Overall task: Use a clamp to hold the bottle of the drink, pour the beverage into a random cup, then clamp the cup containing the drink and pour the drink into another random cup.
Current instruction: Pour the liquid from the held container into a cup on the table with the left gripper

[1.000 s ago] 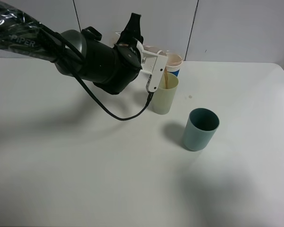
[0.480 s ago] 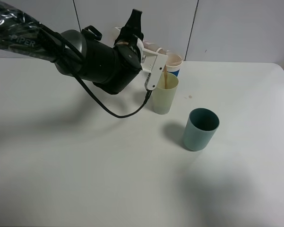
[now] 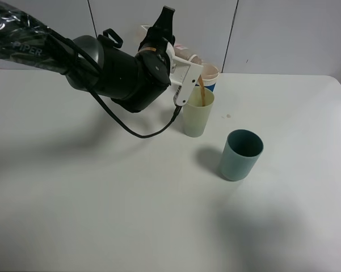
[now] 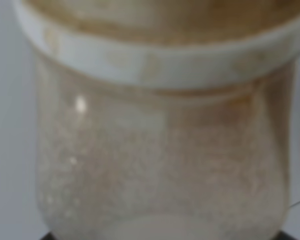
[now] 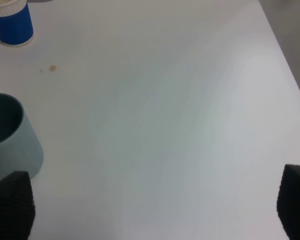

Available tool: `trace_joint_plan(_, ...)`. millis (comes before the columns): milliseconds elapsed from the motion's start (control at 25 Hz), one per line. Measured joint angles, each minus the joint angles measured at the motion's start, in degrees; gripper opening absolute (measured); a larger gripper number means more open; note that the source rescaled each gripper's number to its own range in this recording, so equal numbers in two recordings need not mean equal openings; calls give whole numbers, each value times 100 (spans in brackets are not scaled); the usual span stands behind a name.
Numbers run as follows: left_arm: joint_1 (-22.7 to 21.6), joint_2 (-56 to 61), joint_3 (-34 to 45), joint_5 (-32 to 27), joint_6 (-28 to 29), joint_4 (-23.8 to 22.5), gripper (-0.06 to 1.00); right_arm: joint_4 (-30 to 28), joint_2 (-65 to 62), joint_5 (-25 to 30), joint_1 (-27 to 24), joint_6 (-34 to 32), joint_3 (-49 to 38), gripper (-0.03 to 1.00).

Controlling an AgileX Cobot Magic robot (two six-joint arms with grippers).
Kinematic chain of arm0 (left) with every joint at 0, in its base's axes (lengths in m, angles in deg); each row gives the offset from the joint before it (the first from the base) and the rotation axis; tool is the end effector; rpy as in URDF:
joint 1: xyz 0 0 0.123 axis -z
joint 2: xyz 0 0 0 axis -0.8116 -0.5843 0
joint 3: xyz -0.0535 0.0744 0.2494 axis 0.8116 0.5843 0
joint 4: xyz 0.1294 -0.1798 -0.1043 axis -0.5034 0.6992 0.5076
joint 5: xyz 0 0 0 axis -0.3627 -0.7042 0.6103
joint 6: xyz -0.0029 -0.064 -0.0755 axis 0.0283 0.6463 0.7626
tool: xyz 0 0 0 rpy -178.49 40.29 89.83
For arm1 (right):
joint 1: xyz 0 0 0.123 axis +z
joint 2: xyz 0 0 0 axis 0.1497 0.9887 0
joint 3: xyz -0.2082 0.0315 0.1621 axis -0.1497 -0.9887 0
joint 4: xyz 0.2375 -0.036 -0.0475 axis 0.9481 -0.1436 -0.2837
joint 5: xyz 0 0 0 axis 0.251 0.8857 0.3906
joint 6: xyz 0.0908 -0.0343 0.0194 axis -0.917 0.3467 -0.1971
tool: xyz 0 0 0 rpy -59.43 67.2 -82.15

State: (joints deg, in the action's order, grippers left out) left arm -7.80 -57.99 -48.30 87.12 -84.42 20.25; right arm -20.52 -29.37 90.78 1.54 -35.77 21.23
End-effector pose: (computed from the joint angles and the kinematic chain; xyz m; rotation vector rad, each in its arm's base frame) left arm 0.3487 -0.2630 0.1791 1.5615 1.1272 1.3662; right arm 0.0153 0.0034 0.2726 -0.0124 2.0303 -0.0883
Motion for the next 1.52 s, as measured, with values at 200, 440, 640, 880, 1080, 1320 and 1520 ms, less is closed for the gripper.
trace_joint_plan(200, 0, 0, 0, 164, 0, -180, 3, 0, 0, 0, 0, 0, 0, 92)
trace_joint_plan(440, 0, 0, 0, 174, 0, -319, 3, 0, 0, 0, 0, 0, 0, 92)
trace_joint_plan(640, 13, 0, 0, 245, 0, -500, 3, 0, 0, 0, 0, 0, 0, 92)
trace_joint_plan(880, 102, 0, 0, 271, 0, -618, 3, -7, 0, 0, 0, 0, 0, 92)
trace_joint_plan(1080, 205, 0, 0, 294, 0, -641, 3, -94, 0, 0, 0, 0, 0, 92)
trace_joint_plan(1320, 250, 0, 0, 382, 0, -823, 3, -213, 0, 0, 0, 0, 0, 92)
trace_joint_plan(1520, 250, 0, 0, 541, 0, -1035, 3, -213, 0, 0, 0, -5, 0, 92)
